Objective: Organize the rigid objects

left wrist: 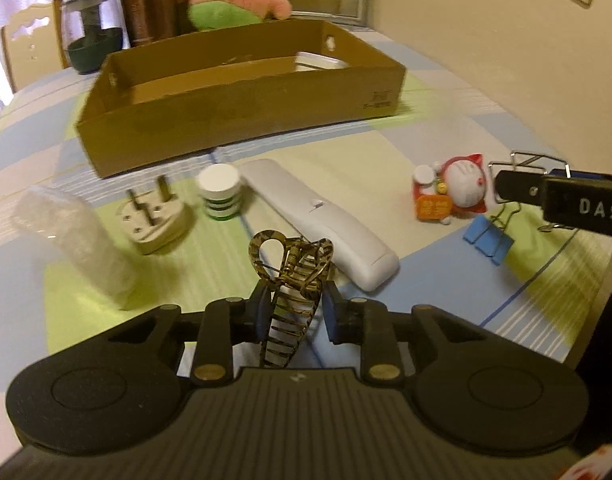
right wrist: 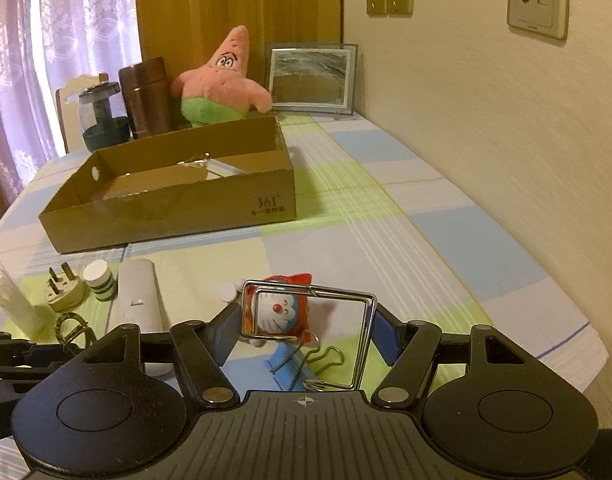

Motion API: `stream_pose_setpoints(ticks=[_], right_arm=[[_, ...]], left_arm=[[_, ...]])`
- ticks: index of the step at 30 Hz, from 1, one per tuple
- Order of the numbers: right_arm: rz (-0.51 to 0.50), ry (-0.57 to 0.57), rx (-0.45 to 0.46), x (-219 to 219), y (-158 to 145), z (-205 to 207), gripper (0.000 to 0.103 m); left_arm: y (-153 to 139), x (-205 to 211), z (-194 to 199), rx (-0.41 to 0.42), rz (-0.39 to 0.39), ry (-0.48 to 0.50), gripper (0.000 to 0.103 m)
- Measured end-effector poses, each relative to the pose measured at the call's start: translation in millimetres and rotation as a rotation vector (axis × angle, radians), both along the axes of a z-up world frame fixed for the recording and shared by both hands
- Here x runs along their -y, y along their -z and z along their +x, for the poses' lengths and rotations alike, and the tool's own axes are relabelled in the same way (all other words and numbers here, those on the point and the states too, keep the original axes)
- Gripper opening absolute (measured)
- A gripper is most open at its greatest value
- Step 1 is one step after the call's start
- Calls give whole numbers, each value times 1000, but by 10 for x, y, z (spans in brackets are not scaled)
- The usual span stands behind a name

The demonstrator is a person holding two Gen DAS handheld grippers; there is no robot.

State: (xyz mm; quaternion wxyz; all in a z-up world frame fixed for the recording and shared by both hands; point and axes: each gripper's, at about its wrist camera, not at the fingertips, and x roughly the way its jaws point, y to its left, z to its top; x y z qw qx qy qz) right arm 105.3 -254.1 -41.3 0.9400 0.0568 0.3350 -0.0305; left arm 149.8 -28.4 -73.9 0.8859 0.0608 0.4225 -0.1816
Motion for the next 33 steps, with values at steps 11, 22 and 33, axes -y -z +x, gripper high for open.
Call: stream_pose_setpoints(ticks=[11,22,33], right_arm=[[12,-19,31,-55,-137,-38,65],[22,-39,62,-87,-282,-99,65],[33,-83,80,-162,-427,-70,65]], left_arm=[[-251,-111,-60,52,2,-24,19],[-421,-176,-151,75,-8,-49,19],[-698,-225,-94,114,-19,-78,19]])
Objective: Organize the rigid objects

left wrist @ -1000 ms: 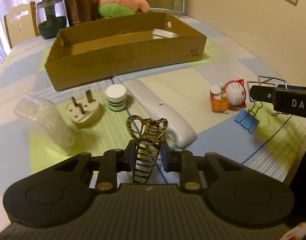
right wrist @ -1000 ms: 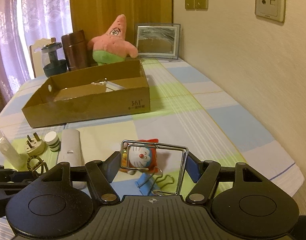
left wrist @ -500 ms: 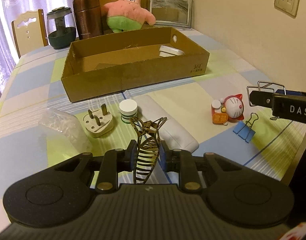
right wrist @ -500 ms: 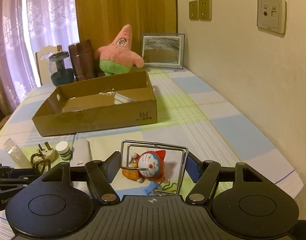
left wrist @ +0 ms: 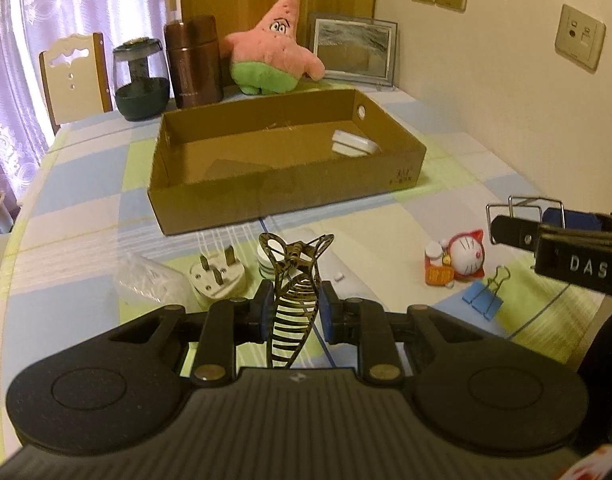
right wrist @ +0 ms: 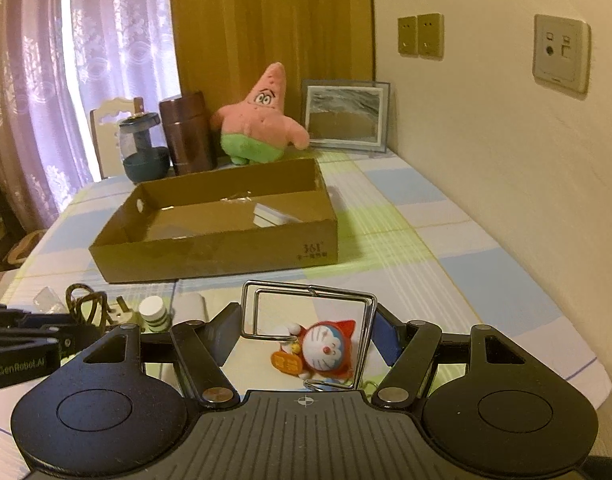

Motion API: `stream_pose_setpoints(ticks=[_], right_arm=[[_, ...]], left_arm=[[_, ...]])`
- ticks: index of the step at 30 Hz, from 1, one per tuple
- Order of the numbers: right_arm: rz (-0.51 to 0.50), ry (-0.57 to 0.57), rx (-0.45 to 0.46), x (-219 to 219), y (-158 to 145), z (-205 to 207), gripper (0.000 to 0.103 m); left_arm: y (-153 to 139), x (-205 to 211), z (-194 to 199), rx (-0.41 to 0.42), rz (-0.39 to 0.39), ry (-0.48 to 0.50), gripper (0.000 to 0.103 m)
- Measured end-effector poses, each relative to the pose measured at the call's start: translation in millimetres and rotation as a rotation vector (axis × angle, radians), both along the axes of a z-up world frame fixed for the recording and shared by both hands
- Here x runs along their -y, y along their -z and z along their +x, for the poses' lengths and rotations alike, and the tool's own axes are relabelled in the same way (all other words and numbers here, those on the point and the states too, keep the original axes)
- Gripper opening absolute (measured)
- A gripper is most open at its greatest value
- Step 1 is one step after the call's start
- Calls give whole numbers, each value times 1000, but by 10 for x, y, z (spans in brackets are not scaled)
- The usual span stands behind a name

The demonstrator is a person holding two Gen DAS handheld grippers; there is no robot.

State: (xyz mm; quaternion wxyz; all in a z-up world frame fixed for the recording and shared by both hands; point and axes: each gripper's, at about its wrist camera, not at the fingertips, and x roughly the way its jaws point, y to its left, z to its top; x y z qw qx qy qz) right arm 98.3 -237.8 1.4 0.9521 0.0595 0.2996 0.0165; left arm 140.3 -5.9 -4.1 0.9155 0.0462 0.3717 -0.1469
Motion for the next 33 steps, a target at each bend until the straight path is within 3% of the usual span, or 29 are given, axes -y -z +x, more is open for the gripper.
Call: stream_pose_setpoints(ticks=[18,33], right_arm=[[-14,-117,27,-167,-219,516,65],[-7,-158,19,-161,-321,1257,65]], left_arm=[[-385,-48,445,42,-35,-37,19],[-438,-55,1050,31,-44,-62,19]])
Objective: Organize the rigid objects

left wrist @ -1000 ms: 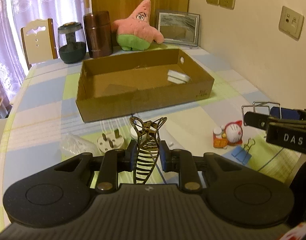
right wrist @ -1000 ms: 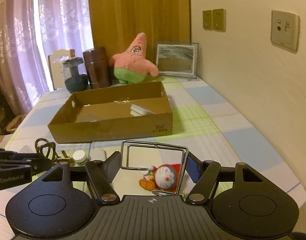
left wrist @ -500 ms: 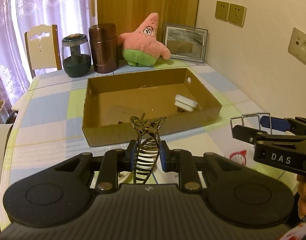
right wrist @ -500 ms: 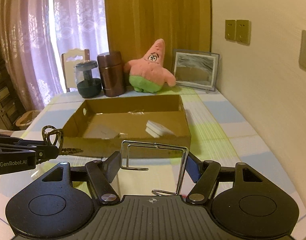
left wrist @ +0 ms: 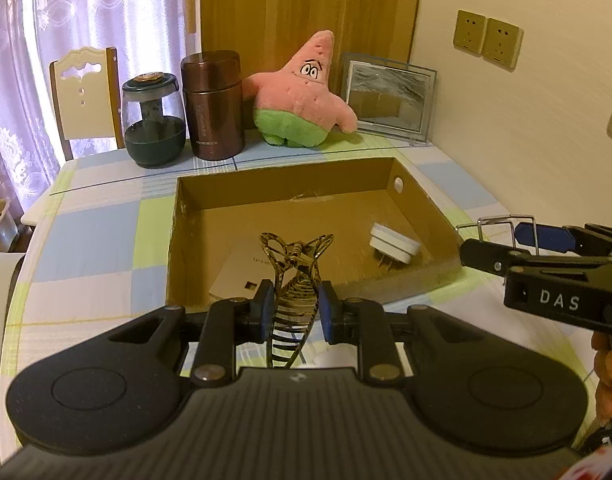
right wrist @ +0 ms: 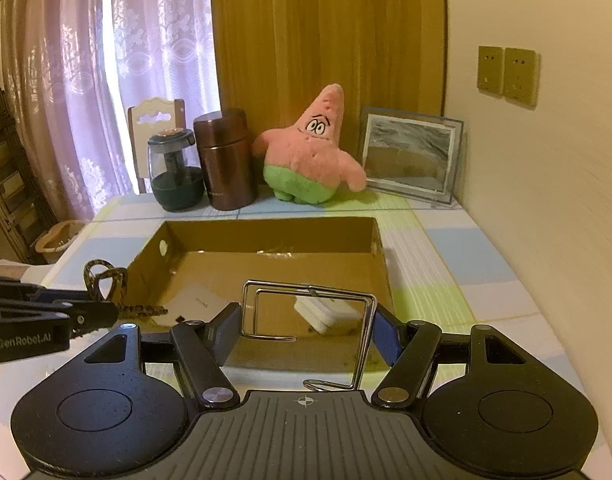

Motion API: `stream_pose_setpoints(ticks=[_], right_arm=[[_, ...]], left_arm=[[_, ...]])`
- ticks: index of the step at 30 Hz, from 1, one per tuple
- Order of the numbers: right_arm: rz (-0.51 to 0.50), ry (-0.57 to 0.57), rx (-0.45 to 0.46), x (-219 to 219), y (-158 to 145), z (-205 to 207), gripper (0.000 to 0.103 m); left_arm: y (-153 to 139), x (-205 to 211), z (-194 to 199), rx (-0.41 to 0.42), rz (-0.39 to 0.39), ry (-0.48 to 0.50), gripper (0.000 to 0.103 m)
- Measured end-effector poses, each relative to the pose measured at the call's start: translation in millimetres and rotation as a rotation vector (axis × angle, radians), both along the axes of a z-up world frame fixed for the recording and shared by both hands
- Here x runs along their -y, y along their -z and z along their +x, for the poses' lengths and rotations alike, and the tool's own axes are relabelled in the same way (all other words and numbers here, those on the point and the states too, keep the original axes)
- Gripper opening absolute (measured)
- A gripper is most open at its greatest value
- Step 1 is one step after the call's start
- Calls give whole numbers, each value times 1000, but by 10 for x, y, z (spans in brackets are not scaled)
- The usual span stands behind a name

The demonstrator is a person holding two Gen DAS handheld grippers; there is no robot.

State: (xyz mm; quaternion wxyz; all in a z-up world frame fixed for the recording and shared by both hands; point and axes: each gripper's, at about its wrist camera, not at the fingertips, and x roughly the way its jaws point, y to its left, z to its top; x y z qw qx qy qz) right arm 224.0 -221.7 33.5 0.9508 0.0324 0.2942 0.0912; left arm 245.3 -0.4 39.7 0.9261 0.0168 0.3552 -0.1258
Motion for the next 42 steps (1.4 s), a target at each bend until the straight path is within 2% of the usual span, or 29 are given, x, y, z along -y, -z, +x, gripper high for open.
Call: stream_pose_setpoints(ticks=[10,23,32,42], right_arm=[[22,-21,-42,56,-4,595,65],[54,-52,-109,104,155,1243,65],[64,-65,-144,104,356,1550,65],[64,-62,-153,103,469,1754,65]], left_arm=[[46,22,431,-13,-15,-7,19],[286,129,968,-45,-19,2,19],[488,308,1239,-73,-28,24,19],[669,446,1353,-99,-46,38,20]])
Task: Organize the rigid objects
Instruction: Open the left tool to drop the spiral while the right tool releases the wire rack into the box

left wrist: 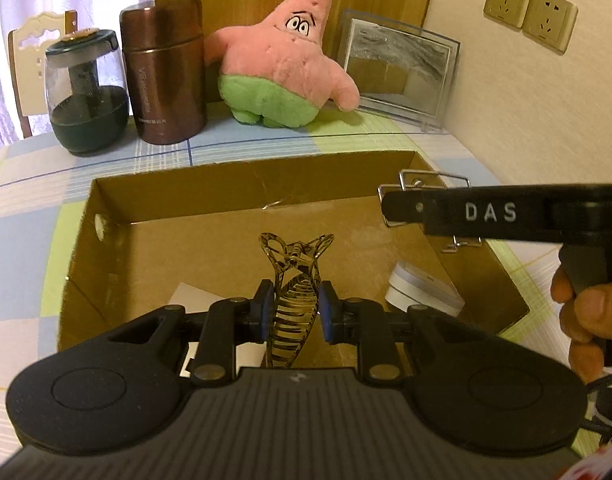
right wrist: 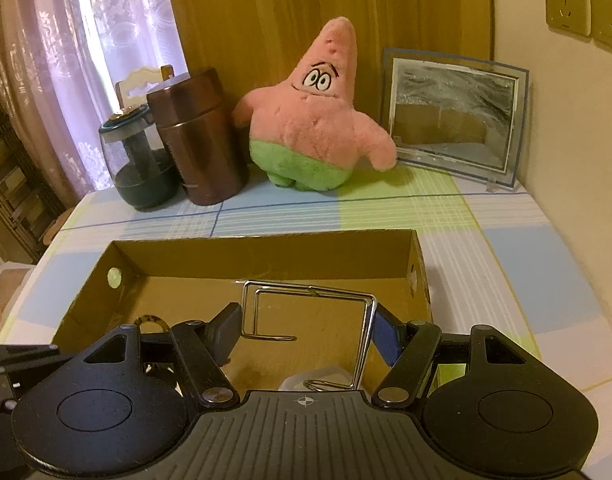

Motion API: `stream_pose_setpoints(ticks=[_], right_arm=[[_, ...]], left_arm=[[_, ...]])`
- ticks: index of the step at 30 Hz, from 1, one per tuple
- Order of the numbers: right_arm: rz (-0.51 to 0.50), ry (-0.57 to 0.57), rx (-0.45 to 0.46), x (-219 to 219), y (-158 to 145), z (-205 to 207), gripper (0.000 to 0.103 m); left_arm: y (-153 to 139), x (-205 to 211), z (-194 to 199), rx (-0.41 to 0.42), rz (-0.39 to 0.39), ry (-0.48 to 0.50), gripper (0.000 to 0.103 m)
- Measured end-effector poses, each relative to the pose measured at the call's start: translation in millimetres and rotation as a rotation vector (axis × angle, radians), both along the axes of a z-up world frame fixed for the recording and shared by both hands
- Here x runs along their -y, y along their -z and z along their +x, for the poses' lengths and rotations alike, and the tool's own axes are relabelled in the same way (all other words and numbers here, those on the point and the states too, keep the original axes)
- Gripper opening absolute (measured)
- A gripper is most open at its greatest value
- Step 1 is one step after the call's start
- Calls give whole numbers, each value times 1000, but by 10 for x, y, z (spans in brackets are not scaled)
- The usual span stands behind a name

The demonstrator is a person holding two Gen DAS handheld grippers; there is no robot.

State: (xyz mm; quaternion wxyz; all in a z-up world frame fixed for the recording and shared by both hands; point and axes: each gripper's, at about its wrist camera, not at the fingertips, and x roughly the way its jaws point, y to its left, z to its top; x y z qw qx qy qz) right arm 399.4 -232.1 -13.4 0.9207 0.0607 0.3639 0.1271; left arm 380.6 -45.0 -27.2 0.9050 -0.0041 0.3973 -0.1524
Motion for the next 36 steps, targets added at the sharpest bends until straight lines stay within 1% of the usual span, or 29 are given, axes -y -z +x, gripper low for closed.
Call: stream_pose_setpoints(ticks=[2,4,5,13,28,33,34,36], right_arm=[[-1,1,-2,2,15,24,65],[-2,3,-3,7,21,35,65],[-1,3,-4,8,23,40,65],[6,-4,-12,-23,39,49,65],[6,-9,-29,-112,90,117,65],[32,-5,-5,-101,67,117,65],[35,-4,-2,-98,57,119,66],[33,-2,1,-92,43,116,73]], left_arm=[[11,6,6,10,-6,2,20],[-1,19,-9,34,7,-2,33],[-8,20,-16,42,11,-1,37],[-82,-73,-55,55,18,-20,37],[-69,-163,-88,46,19,-27,37],[-83,-170,-97,52,20,-28,38],[-87,-172,-102,54,23,-29,39],[-100,-183,-112,58,22,-30,44]])
